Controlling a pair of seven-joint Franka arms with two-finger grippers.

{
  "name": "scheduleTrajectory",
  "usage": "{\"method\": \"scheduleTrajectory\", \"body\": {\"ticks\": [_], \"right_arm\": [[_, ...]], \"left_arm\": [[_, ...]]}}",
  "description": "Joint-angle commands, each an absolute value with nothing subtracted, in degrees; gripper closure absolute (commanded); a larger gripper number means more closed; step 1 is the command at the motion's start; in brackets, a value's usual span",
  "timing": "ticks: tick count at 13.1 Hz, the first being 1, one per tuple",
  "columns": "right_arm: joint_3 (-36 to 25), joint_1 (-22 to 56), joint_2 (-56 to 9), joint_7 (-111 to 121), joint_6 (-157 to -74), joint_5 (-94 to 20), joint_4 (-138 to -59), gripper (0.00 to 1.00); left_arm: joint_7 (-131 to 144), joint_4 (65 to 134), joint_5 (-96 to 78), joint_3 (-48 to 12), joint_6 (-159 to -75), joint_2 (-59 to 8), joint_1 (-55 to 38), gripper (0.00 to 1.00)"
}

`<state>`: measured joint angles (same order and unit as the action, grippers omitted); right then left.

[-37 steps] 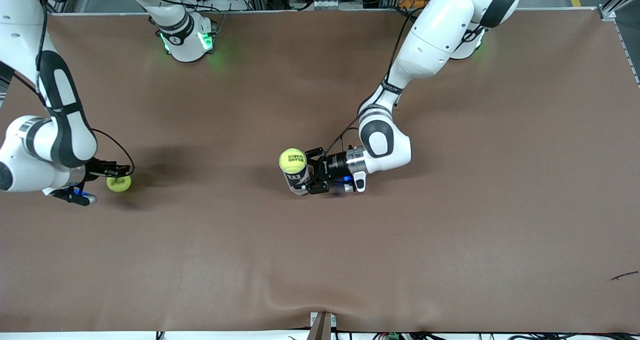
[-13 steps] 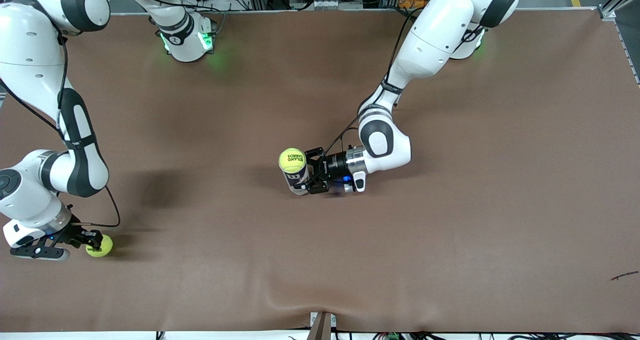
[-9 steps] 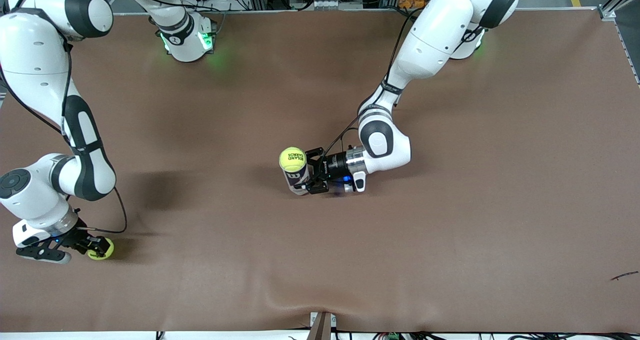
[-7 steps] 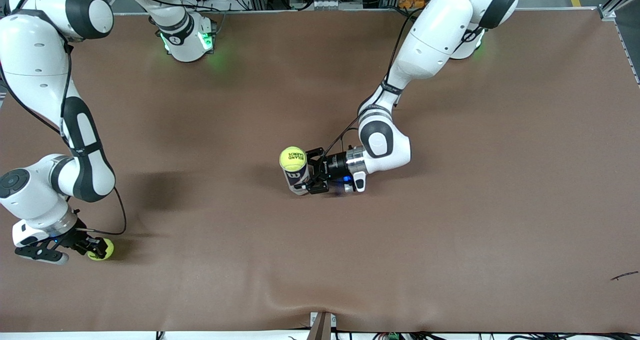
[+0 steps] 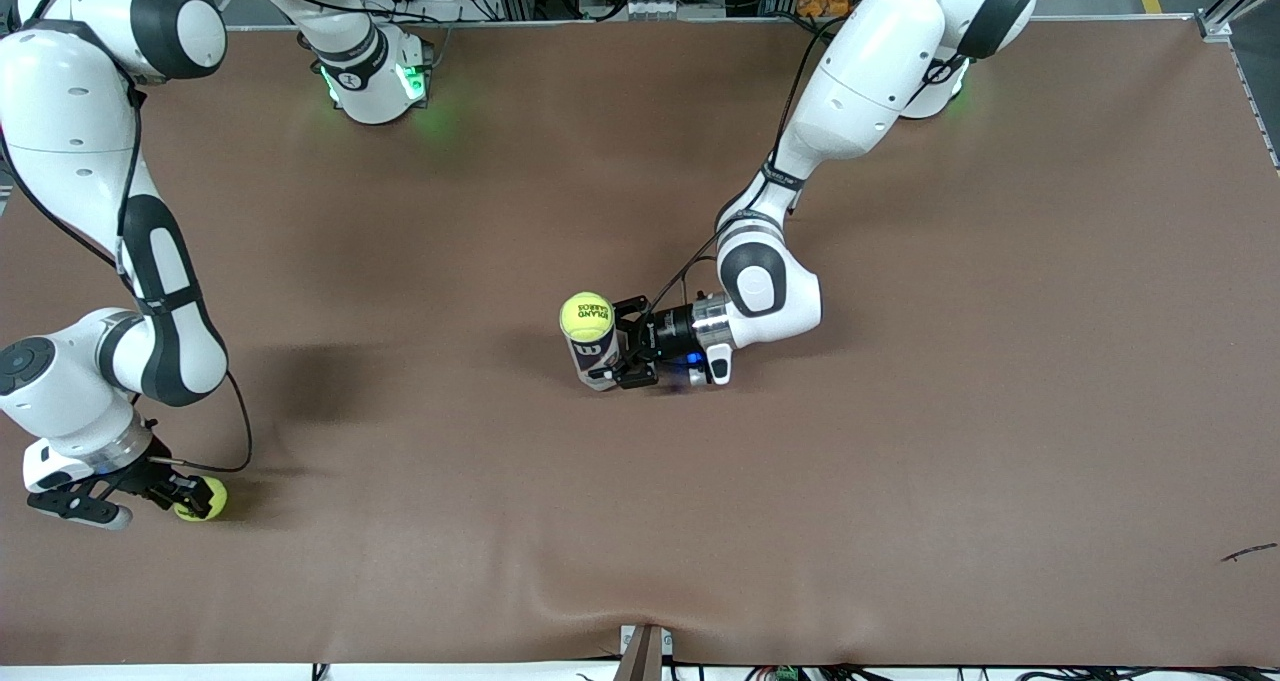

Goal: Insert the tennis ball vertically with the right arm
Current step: 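Lift the second ball with the right gripper toward the tube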

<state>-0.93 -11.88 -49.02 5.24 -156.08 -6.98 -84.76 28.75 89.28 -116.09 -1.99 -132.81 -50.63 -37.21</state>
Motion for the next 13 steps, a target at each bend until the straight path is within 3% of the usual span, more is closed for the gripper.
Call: {"method": "scheduleTrajectory", "body": {"ticks": [1,2,6,7,9,13], "right_arm": [[-0.2,-12.0,-52.0,6.2,-156.4,-10.2,-86.1,0.36],[-0.2,-12.0,-52.1,6.2,-156.3,-10.3,-86.2,0.26],[-0.2,-12.0,-52.9,6.3,-156.0,-10.3,-86.3,0.25],[-0.2,-11.9,-52.9,6.3,-155.9,-10.3,-86.3,0.28],[-0.2,-11.9,-52.8,6.3,-155.8,-10.3,-86.2,0.46],[-0.2,-11.4,-50.6,6.2,-150.0,-10.2,-85.5,0.49]], "left_arm": [[27.1,88.6,-116.7,-1.8,-133.6,-52.3,-37.6,0.22],[27.2,88.6,-116.6,-1.8,-133.6,-52.3,-37.6,0.22],[27.1,88.6,-116.6,-1.8,-133.6,-52.3,-37.6,0.22],[27.1,88.6,-116.6,-1.8,-133.6,-52.3,-37.6,0.22],[27.1,88.6,-116.6,-1.8,-133.6,-52.3,-37.6,0.22],[27.1,88.6,-116.5,-1.8,-133.6,-52.3,-37.6,0.22]]}}
